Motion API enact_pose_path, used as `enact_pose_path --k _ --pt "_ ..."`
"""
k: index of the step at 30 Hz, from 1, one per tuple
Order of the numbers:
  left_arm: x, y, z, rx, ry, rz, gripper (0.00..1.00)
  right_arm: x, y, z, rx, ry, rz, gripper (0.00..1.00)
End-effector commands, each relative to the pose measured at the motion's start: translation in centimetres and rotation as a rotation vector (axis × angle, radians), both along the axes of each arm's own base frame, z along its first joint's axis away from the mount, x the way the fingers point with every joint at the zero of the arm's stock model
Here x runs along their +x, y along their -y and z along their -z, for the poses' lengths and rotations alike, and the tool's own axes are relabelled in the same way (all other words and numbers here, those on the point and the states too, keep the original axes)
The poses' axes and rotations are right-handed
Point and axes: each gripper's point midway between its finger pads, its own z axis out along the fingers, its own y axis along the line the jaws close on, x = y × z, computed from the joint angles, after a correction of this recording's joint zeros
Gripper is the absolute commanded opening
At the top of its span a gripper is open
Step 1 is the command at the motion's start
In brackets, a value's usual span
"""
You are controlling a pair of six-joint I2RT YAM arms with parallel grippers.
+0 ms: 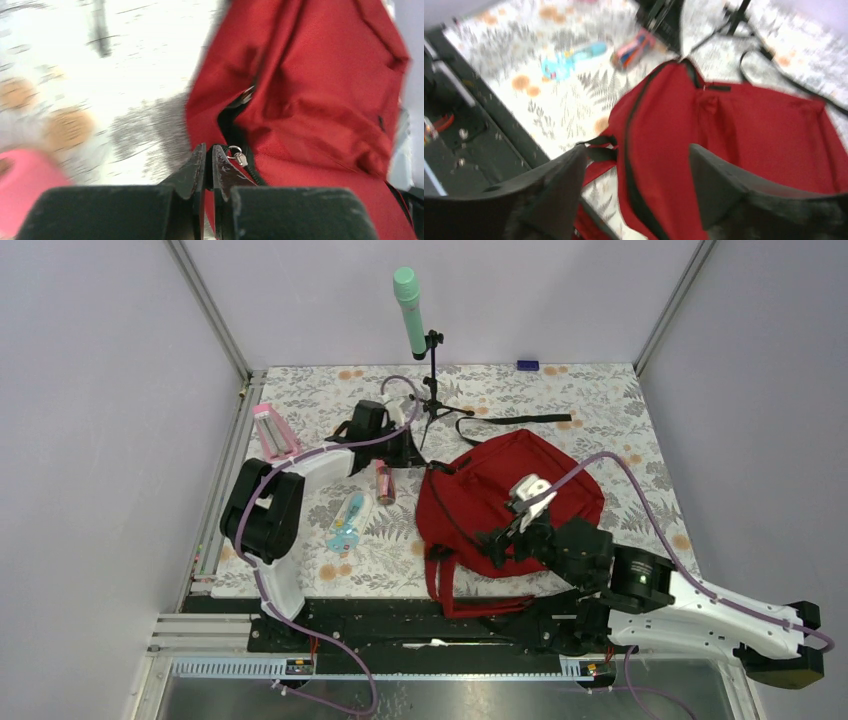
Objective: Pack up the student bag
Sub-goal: Zip the student bag at the center of the board.
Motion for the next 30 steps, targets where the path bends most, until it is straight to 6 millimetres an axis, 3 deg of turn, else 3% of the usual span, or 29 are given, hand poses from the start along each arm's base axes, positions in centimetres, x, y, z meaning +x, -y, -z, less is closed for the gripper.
enact_pose_path --k 1,6,11,15,21,30 --pt "3.4 -4.7 -0.7 0.042 0.145 -0.153 0.0 1.7 1.4 -5.4 0.188 0.047 0.162 0.91" --pt "0.6 -4.1 0.4 -0.001 0.104 -0.094 0.0 3.7 1.6 -2.9 0.059 0.05 0.302 0.96" --pt "-0.6 -3.8 0.9 -0.011 0.09 -0.063 0.0 5.1 -2.6 -1.9 0.034 0.024 0.266 0.98" --pt "-0.9 -3.1 -0.6 -0.049 0.129 -0.034 0.0 6.7 -6.2 -0.5 0.072 -0.105 0.215 0.94" --pt "-1.4 -2.4 -2.4 -0.071 0.175 -0.012 0.0 8.9 -11.0 1.2 0.014 -0.09 0.149 0.92" --pt "-1.6 -2.2 -3.3 -0.075 0.206 -0.003 0.0 13.2 -13.0 6.7 -0.074 -0.177 0.265 0.84"
